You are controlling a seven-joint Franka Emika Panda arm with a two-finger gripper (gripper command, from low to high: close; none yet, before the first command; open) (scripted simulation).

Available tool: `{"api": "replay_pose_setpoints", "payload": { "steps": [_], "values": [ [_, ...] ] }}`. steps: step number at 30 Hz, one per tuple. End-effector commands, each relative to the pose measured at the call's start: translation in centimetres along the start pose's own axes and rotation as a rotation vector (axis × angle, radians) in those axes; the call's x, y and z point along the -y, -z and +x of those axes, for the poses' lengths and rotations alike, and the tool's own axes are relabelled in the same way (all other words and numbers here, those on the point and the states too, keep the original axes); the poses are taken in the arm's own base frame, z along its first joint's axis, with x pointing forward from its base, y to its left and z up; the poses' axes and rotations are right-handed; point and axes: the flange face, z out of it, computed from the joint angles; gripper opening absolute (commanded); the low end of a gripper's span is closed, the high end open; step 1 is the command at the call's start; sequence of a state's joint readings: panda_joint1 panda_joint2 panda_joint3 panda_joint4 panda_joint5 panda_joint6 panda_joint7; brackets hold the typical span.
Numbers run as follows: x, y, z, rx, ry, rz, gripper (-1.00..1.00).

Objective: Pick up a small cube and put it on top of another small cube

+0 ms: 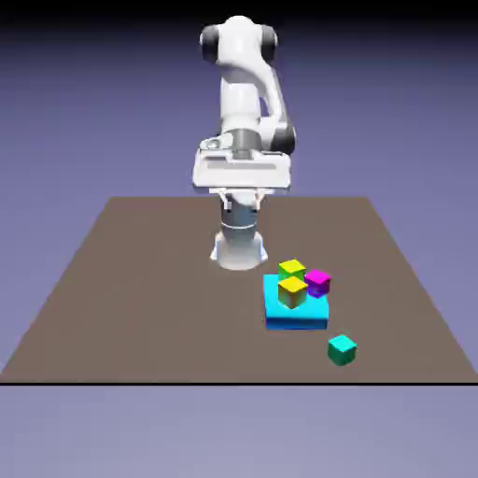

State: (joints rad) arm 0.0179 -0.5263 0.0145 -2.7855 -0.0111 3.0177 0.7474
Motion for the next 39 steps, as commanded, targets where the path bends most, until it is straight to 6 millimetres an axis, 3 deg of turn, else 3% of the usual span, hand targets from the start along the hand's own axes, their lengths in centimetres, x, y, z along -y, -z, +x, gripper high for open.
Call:
{"api": "replay_pose_setpoints", "payload": {
  "steps": [1, 10, 20, 25, 27, 32, 33, 34, 39],
  "values": [
    [0.6, -1.0, -0.4, 0.027, 0.019, -0.017, 0.0],
    [5.4, -10.6, -6.6, 0.274, 0.188, -0.164, 0.0],
    [8.6, -20.1, -17.4, 0.545, 0.366, -0.308, 0.0],
    [9.1, -24.0, -24.0, 0.679, 0.448, -0.372, 0.0],
    [9.1, -24.2, -24.4, 0.687, 0.452, -0.375, 0.0],
    [5.9, -29.2, -28.0, 0.687, 0.452, -0.375, 0.0],
    [5.9, -29.2, -28.0, 0.687, 0.452, -0.375, -1.0],
    [5.9, -29.2, -28.0, 0.687, 0.452, -0.375, -1.0],
    [9.2, -23.9, -24.4, 0.684, 0.45, -0.378, -1.0]
  ]
}}
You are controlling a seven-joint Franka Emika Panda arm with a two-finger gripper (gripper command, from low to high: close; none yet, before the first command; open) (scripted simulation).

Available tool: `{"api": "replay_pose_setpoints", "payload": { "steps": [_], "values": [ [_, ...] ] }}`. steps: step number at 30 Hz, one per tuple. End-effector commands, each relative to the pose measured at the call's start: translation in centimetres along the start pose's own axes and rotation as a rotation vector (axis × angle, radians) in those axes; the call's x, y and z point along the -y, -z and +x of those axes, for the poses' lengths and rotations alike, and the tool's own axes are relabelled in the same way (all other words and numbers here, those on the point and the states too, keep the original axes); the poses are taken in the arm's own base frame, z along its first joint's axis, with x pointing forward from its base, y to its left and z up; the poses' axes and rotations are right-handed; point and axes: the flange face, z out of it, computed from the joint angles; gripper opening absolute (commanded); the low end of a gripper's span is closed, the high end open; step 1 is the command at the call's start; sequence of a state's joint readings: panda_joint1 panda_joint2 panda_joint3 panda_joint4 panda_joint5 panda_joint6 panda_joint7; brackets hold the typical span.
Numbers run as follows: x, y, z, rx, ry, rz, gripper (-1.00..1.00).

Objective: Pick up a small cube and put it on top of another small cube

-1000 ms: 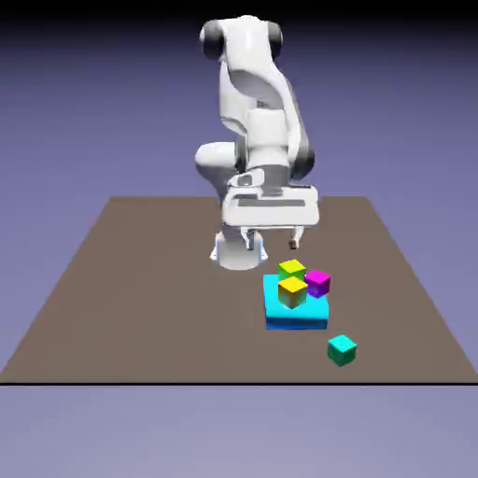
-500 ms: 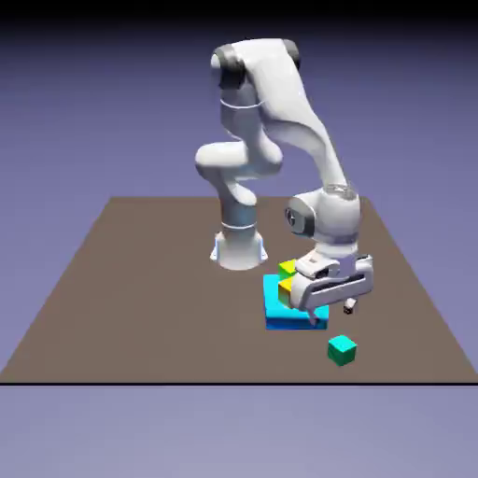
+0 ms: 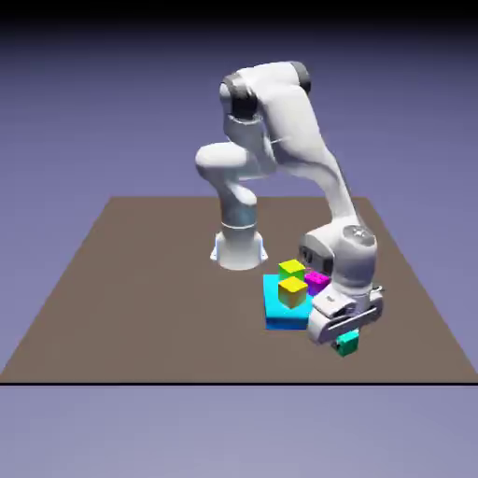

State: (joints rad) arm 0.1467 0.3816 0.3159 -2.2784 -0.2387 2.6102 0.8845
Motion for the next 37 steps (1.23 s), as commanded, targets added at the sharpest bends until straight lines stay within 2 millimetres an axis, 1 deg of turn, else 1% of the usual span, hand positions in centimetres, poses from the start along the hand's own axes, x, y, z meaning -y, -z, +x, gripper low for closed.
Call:
{"api": "replay_pose_setpoints", "payload": {
  "steps": [1, 7, 12, 17, 21, 23, 34, 35, 36, 37],
  "values": [
    [-0.2, 0.8, -0.7, -0.005, -0.014, -0.009, -1.0],
    [-2.0, 5.2, -5.0, -0.026, -0.104, -0.041, -1.0],
    [-4.0, 8.3, -8.9, -0.032, -0.187, -0.041, -1.0],
    [-6.2, 10.6, -12.8, -0.02, -0.269, -0.021, -1.0],
    [-8.2, 11.8, -16.0, 0.005, -0.331, 0.006, -1.0],
    [-8.2, 11.8, -16.1, 0.006, -0.332, 0.006, -1.0],
    [-8.1, 4.8, -16.0, 0.006, -0.332, 0.006, -1.0],
    [-8.1, 4.8, -16.0, 0.006, -0.332, 0.006, 1.0],
    [-8.1, 4.8, -16.0, 0.006, -0.332, 0.006, 1.0],
    [-8.1, 5.4, -16.0, 0.003, -0.332, 0.004, 1.0]
  ]
}}
